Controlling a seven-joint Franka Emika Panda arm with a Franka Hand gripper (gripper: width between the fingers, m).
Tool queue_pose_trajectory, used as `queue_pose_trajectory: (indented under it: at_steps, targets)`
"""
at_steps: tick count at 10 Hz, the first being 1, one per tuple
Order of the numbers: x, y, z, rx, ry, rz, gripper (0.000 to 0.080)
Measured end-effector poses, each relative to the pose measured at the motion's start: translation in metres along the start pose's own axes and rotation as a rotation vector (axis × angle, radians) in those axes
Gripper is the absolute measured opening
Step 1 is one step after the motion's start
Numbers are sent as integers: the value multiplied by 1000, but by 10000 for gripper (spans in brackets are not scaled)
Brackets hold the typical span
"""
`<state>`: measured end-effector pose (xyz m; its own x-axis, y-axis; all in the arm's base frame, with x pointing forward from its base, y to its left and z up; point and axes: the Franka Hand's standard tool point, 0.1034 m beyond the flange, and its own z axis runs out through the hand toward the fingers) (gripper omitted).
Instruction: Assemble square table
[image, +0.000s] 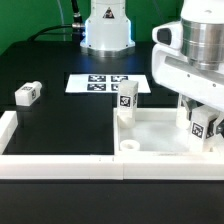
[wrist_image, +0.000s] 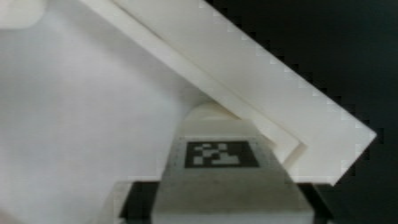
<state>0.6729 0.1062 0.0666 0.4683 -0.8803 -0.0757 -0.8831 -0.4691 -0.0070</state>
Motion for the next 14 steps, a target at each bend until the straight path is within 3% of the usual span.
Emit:
queue_pose_trajectory:
  at_steps: [4,7,8,9,14]
  targets:
    - [2,-1,0,18,-15,330,287]
    - [3,-2,0,26,-12,340,287]
    - [3,-2,0,27,-11,305,469]
    - [3,-2,0,26,-10,273,592]
    - [3,-1,1,22,1,-275,647]
